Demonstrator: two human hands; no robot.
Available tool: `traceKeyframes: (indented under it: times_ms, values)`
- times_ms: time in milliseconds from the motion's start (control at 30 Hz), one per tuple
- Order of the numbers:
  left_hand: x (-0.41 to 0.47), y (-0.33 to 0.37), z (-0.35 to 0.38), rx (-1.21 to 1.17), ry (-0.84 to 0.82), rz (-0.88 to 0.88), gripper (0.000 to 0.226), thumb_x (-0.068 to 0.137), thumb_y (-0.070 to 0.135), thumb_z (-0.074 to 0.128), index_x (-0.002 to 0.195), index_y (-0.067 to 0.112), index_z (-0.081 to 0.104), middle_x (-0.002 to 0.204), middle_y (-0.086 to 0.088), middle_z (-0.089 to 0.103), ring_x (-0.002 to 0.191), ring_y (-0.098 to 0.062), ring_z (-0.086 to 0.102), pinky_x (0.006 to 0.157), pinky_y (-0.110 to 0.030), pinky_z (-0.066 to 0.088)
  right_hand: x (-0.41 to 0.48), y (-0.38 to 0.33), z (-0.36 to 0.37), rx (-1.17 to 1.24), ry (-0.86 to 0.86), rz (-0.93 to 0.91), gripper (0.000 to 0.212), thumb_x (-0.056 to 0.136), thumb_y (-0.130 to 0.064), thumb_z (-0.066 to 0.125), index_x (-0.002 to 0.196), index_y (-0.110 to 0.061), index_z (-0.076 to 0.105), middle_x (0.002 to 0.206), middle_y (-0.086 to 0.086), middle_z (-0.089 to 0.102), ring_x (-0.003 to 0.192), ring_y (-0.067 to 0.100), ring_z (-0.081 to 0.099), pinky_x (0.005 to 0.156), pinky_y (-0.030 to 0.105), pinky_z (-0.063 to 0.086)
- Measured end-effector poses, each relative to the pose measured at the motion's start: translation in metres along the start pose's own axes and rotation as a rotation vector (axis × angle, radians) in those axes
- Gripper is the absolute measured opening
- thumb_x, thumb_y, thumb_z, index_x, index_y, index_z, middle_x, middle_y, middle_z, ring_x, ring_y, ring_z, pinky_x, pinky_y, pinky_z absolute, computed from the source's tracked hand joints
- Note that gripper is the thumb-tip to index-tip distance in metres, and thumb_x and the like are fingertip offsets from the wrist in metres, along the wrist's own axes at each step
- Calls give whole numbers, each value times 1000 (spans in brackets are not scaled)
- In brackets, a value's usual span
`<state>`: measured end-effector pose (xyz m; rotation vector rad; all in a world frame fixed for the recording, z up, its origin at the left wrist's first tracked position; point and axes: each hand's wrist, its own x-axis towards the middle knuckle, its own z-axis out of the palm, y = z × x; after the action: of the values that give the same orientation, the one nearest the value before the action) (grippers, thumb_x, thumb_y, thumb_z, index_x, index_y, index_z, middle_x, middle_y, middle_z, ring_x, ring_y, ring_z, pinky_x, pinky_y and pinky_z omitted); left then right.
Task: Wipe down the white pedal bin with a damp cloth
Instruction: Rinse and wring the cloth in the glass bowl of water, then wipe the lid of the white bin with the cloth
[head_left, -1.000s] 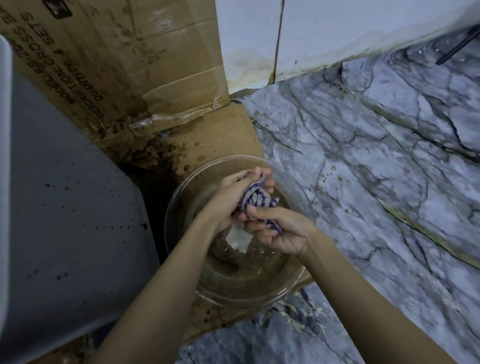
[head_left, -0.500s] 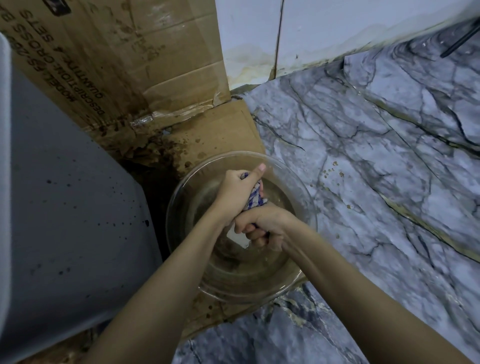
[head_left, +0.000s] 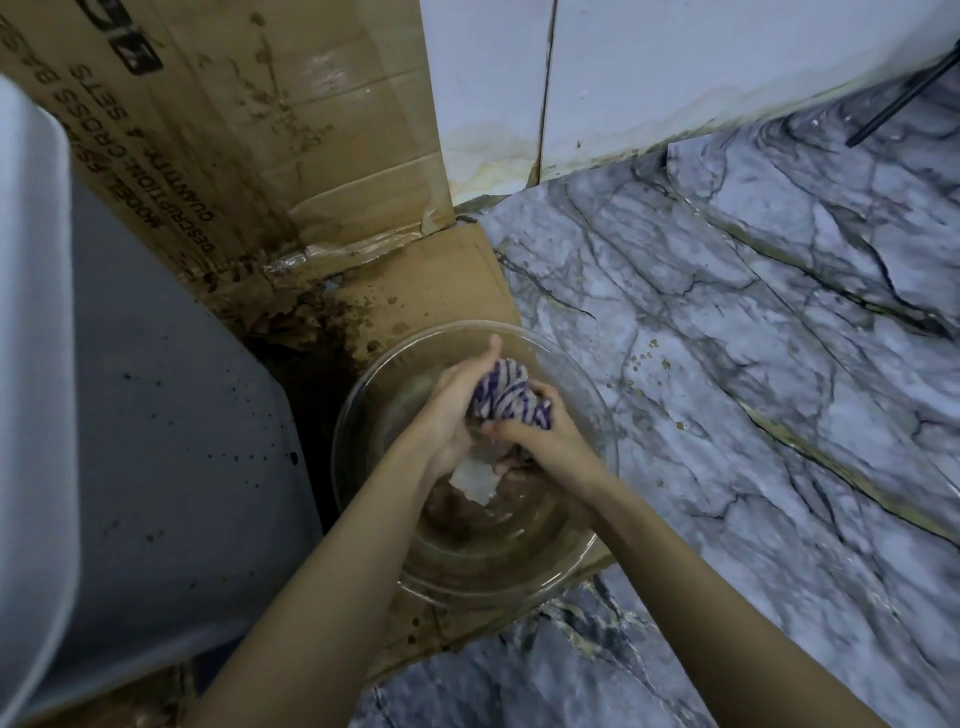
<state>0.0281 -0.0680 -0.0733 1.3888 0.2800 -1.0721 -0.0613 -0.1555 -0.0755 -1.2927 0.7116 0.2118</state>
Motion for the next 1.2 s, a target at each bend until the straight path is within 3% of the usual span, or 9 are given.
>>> traceKeyframes:
  times_ms: [167, 300, 367, 500, 633, 767, 900, 1067, 1200]
  values:
    - [-20, 3, 6, -20, -128, 76, 56, 81, 30, 69, 128, 6, 52, 118, -11, 65, 103, -24, 65, 88, -35, 53, -4, -21, -10, 104, 148, -151, 26, 76, -27, 74, 99, -15, 70, 97, 9, 73, 93, 24, 69, 89, 43, 54]
    - [-35, 16, 4, 59, -150, 183, 68, 73, 24, 74, 135, 19, 47, 122, -5, 65, 110, -21, 62, 101, -41, 45, -21, -48, -14, -99, 282, -306, 43, 80, -41, 69, 59, -4, 64, 62, 10, 61, 63, 20, 58, 64, 35, 46]
    - [-47, 23, 7, 154, -168, 221, 81, 62, 29, 79, 136, 30, 44, 125, -2, 63, 110, -20, 62, 98, -40, 47, -28, -63, -14, -125, 251, -371, 49, 83, -40, 67, 75, 9, 63, 74, 22, 63, 70, 30, 61, 69, 41, 48]
    - [-70, 42, 16, 172, -53, 404, 64, 75, 25, 75, 133, 21, 48, 120, 1, 63, 102, -12, 63, 82, -24, 54, -48, -97, -12, -85, 92, -349, 24, 94, -23, 53, 115, -16, 61, 115, 4, 65, 102, 14, 63, 91, 33, 51]
    - [-99, 64, 29, 103, 103, 627, 60, 80, 27, 71, 134, 17, 46, 119, 0, 61, 92, -4, 60, 69, -13, 52, -69, -126, -12, 132, -105, -367, 57, 85, 7, 57, 135, -19, 47, 125, 4, 58, 110, 18, 59, 92, 33, 50]
    - [-143, 88, 38, 193, 149, 882, 35, 81, 40, 66, 108, 53, 48, 127, -3, 56, 116, -21, 56, 93, -41, 51, -97, -158, 0, -60, -31, -593, 45, 83, 5, 62, 112, -30, 62, 125, 4, 61, 110, 18, 61, 91, 34, 53]
    - [-191, 116, 35, 166, 89, 949, 14, 88, 17, 62, 99, 23, 57, 96, 5, 63, 85, -6, 62, 68, -16, 52, -134, -196, 20, -158, -98, -753, 42, 86, 5, 57, 103, -33, 64, 111, -14, 63, 101, 7, 63, 85, 26, 55]
    - [-246, 144, 12, 130, 135, 888, 13, 81, 25, 71, 82, 14, 63, 86, -4, 65, 79, -19, 64, 71, -34, 54, -171, -226, 53, -288, -165, -881, 42, 82, 8, 61, 100, -29, 63, 114, -6, 61, 103, 18, 62, 88, 33, 55]
    - [-286, 154, -12, 200, 183, 927, 15, 84, 24, 68, 83, 13, 58, 74, 0, 62, 56, -7, 59, 50, -22, 45, -194, -241, 82, -71, -316, -801, 23, 88, 1, 55, 104, -14, 64, 113, 3, 63, 97, 15, 64, 82, 28, 55]
